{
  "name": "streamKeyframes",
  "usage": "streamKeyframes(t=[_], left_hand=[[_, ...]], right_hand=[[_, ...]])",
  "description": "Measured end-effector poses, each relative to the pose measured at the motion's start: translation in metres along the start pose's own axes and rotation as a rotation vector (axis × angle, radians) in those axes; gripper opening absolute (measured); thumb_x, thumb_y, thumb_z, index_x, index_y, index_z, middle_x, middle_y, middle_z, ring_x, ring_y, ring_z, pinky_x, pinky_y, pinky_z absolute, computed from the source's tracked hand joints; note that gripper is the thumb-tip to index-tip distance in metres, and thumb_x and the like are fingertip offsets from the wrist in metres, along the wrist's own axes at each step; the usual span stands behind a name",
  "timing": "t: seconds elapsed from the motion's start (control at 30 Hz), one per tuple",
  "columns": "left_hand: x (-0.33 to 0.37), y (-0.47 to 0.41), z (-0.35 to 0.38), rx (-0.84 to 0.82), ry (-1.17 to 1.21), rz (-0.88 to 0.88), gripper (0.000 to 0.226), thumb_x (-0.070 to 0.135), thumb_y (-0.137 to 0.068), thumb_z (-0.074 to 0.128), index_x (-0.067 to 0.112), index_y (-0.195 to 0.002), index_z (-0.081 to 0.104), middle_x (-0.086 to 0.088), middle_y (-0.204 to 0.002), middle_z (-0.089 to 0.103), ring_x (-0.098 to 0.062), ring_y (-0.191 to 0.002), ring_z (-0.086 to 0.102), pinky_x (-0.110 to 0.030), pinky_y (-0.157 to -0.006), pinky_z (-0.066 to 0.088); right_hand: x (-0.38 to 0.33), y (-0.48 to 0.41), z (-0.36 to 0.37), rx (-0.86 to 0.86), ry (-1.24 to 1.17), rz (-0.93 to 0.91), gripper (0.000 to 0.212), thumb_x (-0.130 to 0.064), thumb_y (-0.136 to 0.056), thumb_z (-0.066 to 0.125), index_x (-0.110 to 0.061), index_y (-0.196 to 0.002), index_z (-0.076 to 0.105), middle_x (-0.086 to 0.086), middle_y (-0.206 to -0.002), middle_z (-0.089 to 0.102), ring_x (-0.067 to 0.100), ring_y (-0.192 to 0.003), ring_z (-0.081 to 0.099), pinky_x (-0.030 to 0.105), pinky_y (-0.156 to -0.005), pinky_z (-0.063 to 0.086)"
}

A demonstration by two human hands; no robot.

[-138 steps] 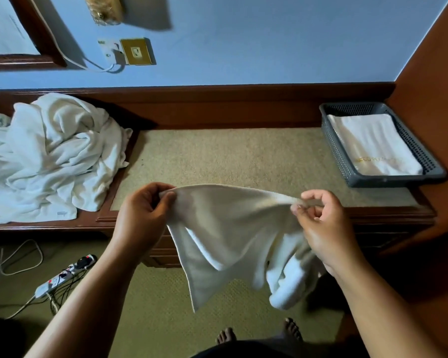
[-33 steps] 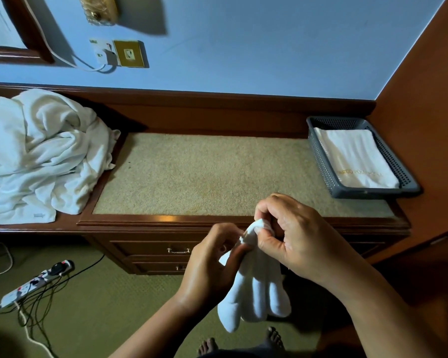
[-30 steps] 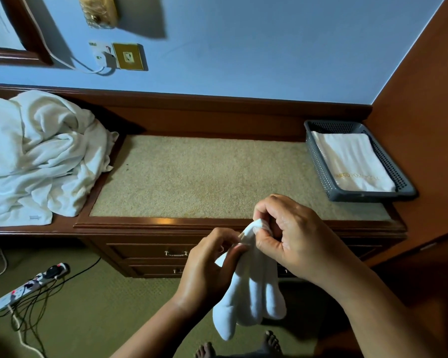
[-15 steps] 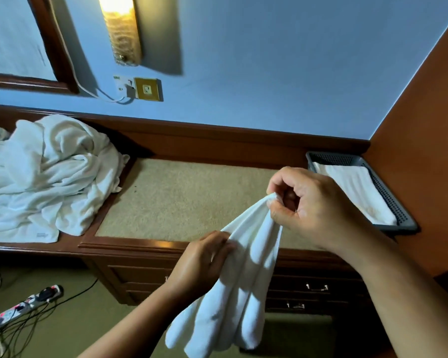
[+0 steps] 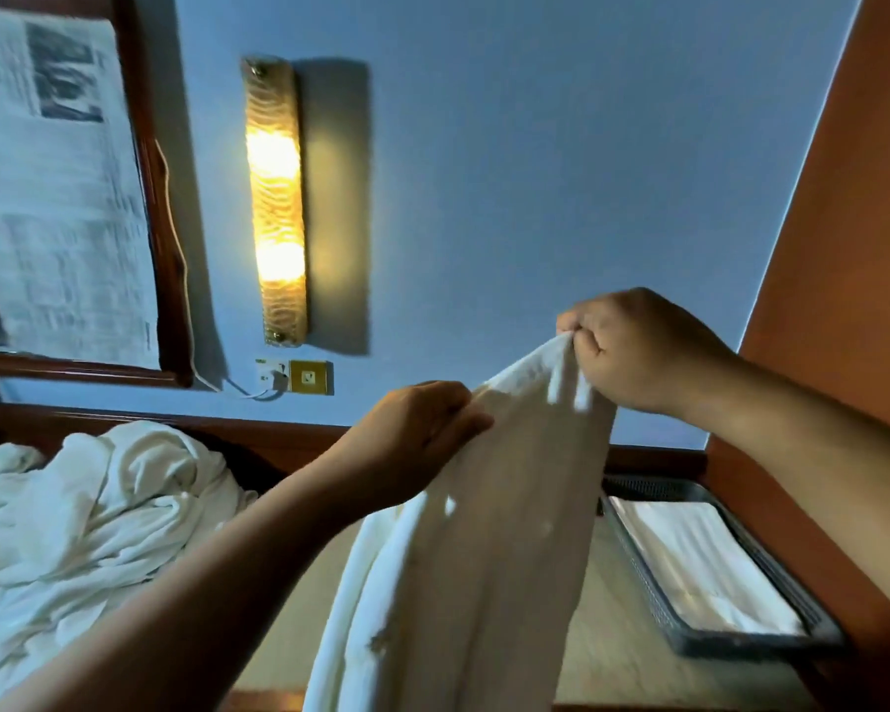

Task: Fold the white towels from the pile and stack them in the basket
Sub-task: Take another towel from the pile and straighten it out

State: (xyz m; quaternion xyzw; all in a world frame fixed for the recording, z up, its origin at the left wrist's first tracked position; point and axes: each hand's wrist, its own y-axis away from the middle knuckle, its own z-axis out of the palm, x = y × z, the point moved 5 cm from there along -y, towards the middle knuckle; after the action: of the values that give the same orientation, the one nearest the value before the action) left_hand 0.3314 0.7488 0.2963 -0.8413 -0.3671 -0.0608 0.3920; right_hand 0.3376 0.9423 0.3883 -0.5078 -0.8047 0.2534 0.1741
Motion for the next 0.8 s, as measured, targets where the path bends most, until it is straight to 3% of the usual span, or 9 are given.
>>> streamKeyframes(t=[0.13,0.27,0.4,0.47,0.57,0.67,0.8], left_hand=[[0.003,0.036,0.016,0.048,-0.081,0.042,0.035,0.057,-0.097,0.047,0.03,-0.076,0.044,0.011,-0.073,0.046,-0.011,-0.065,0.048,-0.032,-0.06,0.039],[-0.014,0.09,0.057,0.12,-0.125,-0.126,0.033,0.057,-0.095,0.046,0.032,-0.075,0.038,0.012,-0.077,0.046,-0.019,-0.073,0.055,-0.035,-0.066,0.041],[-0.019,0.15,0.113,-0.089,-0.233,-0.342,0.031,0.053,-0.094,0.053,0.028,-0.076,0.05,0.008,-0.081,0.048,-0.029,-0.08,0.063,-0.034,-0.068,0.035],[-0.017,0.185,0.13,-0.155,-0.278,-0.411,0.031,0.052,-0.094,0.059,0.025,-0.079,0.062,0.005,-0.083,0.053,-0.029,-0.082,0.064,-0.033,-0.069,0.033],[-0.022,0.245,0.158,-0.289,-0.405,-0.513,0.043,0.061,-0.092,0.056,0.021,-0.086,0.071,0.001,-0.092,0.066,-0.026,-0.092,0.065,-0.035,-0.075,0.039],[-0.018,0.308,0.184,-0.422,-0.45,-0.629,0.047,0.066,-0.092,0.051,0.023,-0.085,0.069,0.003,-0.097,0.069,-0.023,-0.099,0.065,-0.035,-0.081,0.041],[0.009,0.353,0.189,-0.37,-0.423,-0.699,0.043,0.058,-0.095,0.053,0.019,-0.094,0.072,-0.002,-0.097,0.069,-0.029,-0.096,0.066,-0.038,-0.081,0.046]], right_hand=[[-0.024,0.013,-0.018,0.13,-0.241,0.04,0.025,-0.021,-0.077,0.031,-0.031,-0.058,0.043,-0.015,-0.05,0.037,-0.005,-0.054,0.043,0.006,-0.053,0.027],[-0.03,0.05,-0.008,0.259,-0.485,0.149,0.026,-0.01,-0.077,0.034,-0.018,-0.057,0.049,-0.012,-0.047,0.045,0.002,-0.052,0.046,0.011,-0.049,0.032],[-0.028,0.113,0.022,0.233,-0.714,0.343,0.018,-0.014,-0.067,0.031,-0.014,-0.059,0.048,-0.007,-0.049,0.037,0.01,-0.051,0.037,0.026,-0.051,0.032],[-0.02,0.156,0.028,0.251,-0.815,0.44,0.021,-0.014,-0.067,0.032,-0.017,-0.062,0.053,-0.009,-0.05,0.041,0.008,-0.054,0.04,0.025,-0.052,0.032],[0.001,0.219,0.024,0.282,-0.831,0.559,0.025,-0.013,-0.068,0.033,-0.023,-0.057,0.054,-0.015,-0.049,0.044,0.003,-0.054,0.042,0.023,-0.055,0.032],[0.014,0.268,0.022,0.224,-0.777,0.647,0.024,-0.013,-0.068,0.034,-0.021,-0.056,0.053,-0.013,-0.054,0.045,0.004,-0.055,0.042,0.024,-0.055,0.033],[0.015,0.32,0.03,0.118,-0.743,0.703,0.027,-0.013,-0.067,0.032,-0.023,-0.05,0.05,-0.013,-0.049,0.044,0.003,-0.052,0.04,0.025,-0.054,0.03]])
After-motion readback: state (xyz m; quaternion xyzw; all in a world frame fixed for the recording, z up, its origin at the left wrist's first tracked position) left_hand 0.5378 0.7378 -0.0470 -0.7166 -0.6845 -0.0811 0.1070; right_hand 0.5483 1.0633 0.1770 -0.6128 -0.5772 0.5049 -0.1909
